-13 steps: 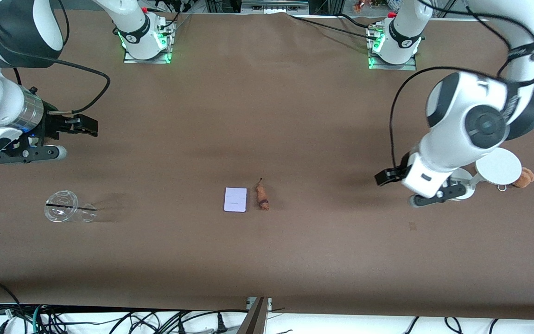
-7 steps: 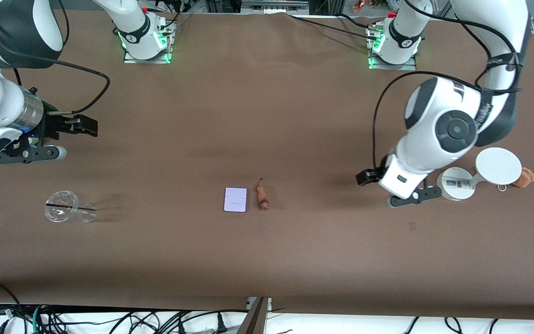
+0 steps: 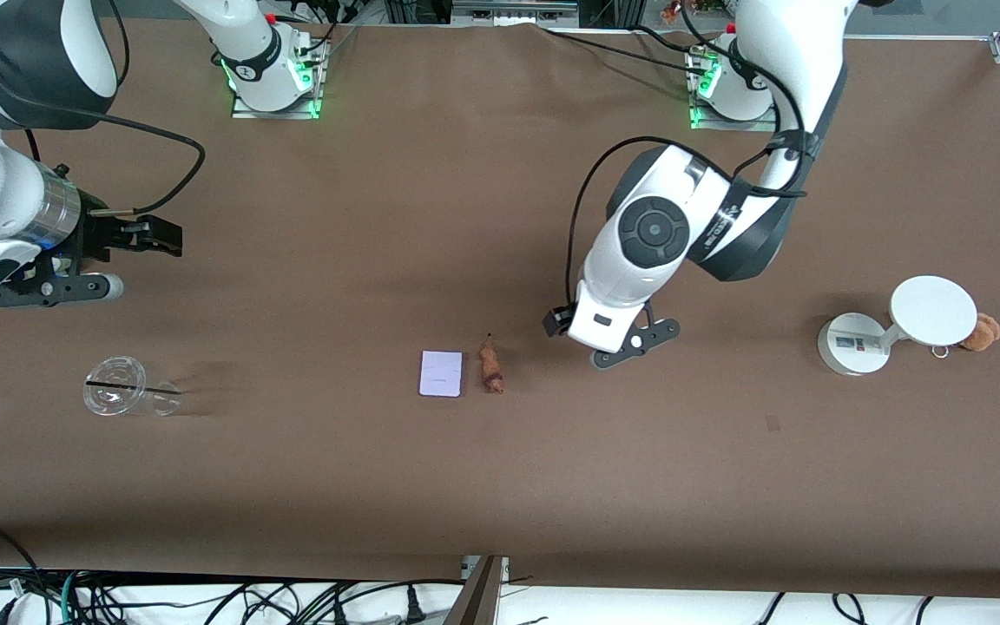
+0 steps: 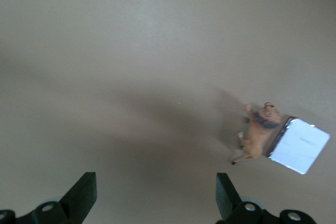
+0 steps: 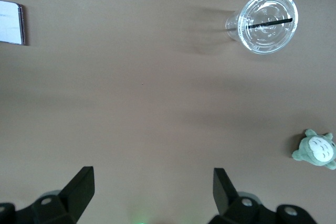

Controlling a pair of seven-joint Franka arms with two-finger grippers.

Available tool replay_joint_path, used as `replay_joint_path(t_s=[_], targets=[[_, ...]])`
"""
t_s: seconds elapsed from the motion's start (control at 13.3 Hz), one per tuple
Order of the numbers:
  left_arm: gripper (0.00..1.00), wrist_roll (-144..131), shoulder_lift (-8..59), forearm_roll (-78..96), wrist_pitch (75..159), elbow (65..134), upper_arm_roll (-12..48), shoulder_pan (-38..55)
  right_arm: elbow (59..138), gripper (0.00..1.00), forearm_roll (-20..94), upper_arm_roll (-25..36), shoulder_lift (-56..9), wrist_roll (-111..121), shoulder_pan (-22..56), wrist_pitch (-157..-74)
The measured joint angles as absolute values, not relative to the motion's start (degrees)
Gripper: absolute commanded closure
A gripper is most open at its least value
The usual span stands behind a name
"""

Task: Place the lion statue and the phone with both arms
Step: 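Lower the left gripper onto the lion statue and close it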

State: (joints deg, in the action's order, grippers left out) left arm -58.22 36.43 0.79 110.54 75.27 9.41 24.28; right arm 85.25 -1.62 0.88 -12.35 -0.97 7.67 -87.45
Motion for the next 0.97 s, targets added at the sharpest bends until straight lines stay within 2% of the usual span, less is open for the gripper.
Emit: replay_joint_path(t_s=[0.15,0.53,0.97], targets=[[0.0,-60.3,39.0,0.8,111.9,72.5,9.4,25.6,85.2,0.0,-1.6,0.9,-12.4,-1.0,7.7,-87.4],[0.0,-66.2,48.4,0.8,127.3,70.8,9.3,30.1,85.3,0.0,-1.6,0.9,-12.4,-1.0,7.6,-87.4],[0.0,-68.8,55.2,0.8,128.9,63.3,7.5,34.6,85.3,0.0,-1.6,0.9,-12.5,-1.0,7.7,-87.6]])
